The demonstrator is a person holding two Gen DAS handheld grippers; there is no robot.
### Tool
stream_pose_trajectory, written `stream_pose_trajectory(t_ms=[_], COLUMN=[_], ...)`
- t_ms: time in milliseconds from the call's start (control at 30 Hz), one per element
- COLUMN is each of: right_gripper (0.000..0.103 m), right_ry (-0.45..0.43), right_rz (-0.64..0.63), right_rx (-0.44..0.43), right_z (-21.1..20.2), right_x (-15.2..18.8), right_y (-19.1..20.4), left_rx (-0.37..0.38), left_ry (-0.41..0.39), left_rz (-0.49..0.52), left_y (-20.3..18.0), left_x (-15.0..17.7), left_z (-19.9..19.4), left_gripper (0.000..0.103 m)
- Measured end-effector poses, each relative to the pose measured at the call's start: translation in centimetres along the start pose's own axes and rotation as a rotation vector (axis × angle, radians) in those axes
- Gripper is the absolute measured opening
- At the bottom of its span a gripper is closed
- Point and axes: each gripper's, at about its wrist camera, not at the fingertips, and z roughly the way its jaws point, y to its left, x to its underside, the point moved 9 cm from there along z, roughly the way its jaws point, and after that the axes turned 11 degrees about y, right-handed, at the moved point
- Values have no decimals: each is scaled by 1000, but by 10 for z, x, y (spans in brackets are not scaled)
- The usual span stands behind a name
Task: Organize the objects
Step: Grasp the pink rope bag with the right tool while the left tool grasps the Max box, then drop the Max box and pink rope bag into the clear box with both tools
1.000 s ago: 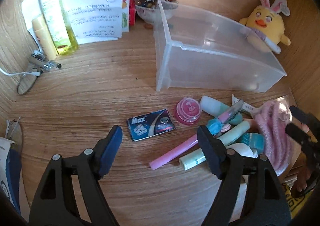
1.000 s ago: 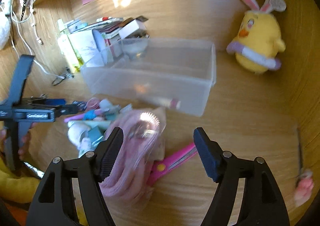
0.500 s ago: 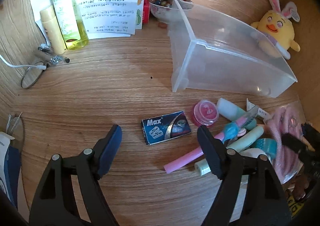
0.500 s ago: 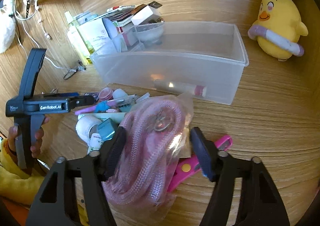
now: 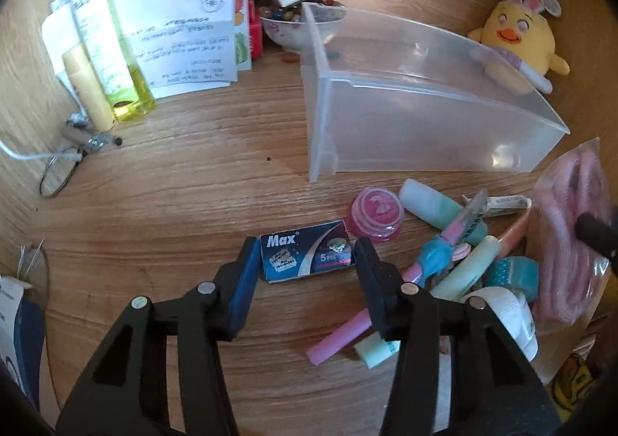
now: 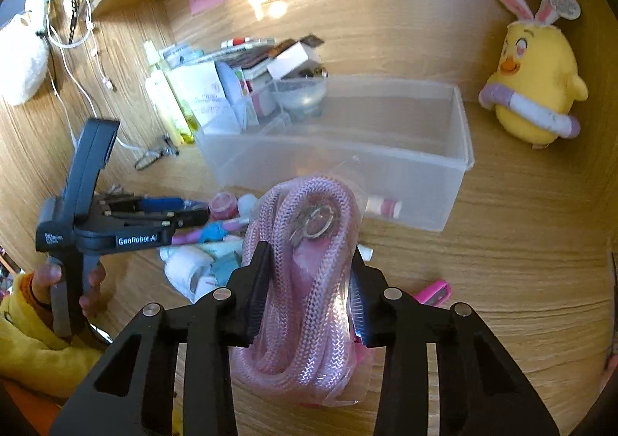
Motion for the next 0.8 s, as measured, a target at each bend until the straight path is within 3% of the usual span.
stream_pose_trajectory(t_ms=[167,500,800], right_gripper=[34,34,34], right_ry=[-51,-201,-295], right_rz=[7,10,9], right_rx=[4,35,73], right_z=[-17,-63,-80], right_x=[-14,-66,-114], right_y=[-3,-11,-22], left_rx=[26,103,133], left_ry=[-50,-270,-365], left_rz=[-28,-3,40], left_y=[8,-18,-42], left_x=[-2,-36,-70], left_z=[-21,-98,-127], left_gripper=[49,49,49])
